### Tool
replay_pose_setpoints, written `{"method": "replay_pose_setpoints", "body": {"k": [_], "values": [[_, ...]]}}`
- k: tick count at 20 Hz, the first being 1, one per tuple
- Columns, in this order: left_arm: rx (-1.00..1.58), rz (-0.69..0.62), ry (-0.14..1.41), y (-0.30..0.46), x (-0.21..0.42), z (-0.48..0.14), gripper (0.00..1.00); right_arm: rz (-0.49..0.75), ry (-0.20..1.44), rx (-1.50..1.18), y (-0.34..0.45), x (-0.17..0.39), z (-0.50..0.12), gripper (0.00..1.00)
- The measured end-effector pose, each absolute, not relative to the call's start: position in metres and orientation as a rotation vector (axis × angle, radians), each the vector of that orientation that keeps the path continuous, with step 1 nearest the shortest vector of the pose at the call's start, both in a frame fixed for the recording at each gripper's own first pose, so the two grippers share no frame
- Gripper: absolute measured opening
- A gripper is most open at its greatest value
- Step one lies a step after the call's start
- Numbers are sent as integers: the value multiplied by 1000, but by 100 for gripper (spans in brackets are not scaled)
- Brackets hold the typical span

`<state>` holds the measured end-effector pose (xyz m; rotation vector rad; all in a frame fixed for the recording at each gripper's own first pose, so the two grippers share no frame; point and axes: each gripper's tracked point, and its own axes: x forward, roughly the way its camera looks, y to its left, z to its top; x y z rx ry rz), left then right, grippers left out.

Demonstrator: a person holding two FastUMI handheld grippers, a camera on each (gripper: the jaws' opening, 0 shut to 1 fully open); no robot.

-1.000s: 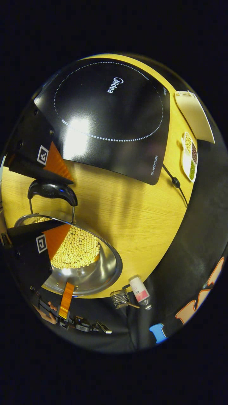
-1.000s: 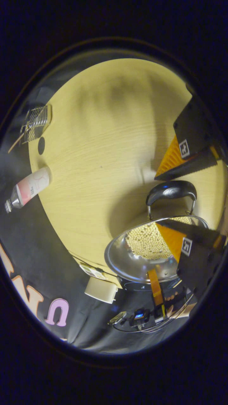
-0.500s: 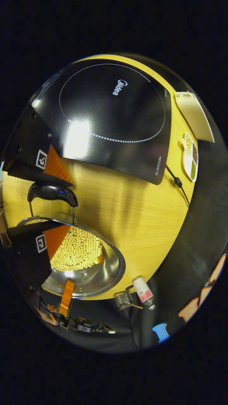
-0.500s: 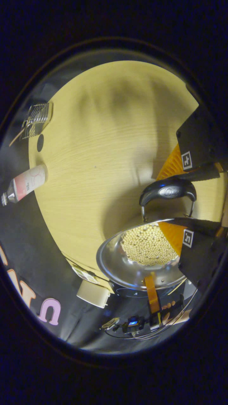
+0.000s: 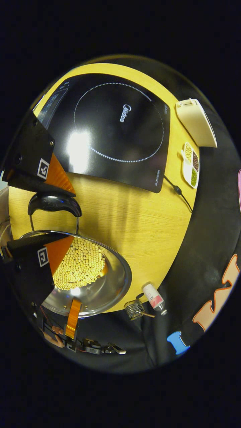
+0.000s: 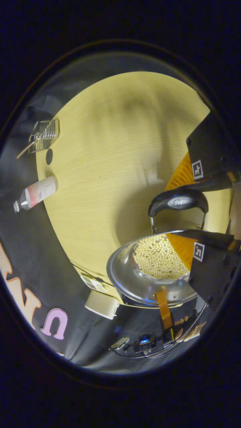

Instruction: First push the handle of the pot to place it horizontally, then grasp the pot with both hands and set it on the induction cooktop.

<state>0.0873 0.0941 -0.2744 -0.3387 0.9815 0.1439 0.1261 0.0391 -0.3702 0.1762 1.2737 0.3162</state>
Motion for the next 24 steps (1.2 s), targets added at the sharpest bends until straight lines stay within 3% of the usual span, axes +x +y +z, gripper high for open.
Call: {"method": "replay_pose_setpoints", "body": {"k": [9,10,12,13,14,15,17,18,20,21,24], "values": [[-271,80,994,162,44,-235,59,249,1238,228,108,60,-345,53],[-263,74,997,174,40,-232,59,241,1235,231,120,55,-344,47],[-250,63,1003,198,34,-228,59,221,1238,248,145,43,-344,47],[-247,59,1008,210,30,-225,59,215,1238,256,156,37,-344,53],[-236,51,1004,222,29,-222,59,209,1238,265,168,33,-345,53],[-222,46,1002,234,29,-218,59,204,1238,274,181,30,-347,46],[-197,38,998,255,29,-216,59,192,1235,287,202,23,-348,46],[-187,34,993,265,30,-214,59,188,1231,293,212,23,-349,53],[-173,28,985,282,32,-211,59,182,1218,295,231,26,-349,53],[-164,25,979,291,33,-210,59,179,1212,296,239,26,-349,46],[-138,31,965,318,36,-208,60,176,1202,290,263,30,-352,46]]}}
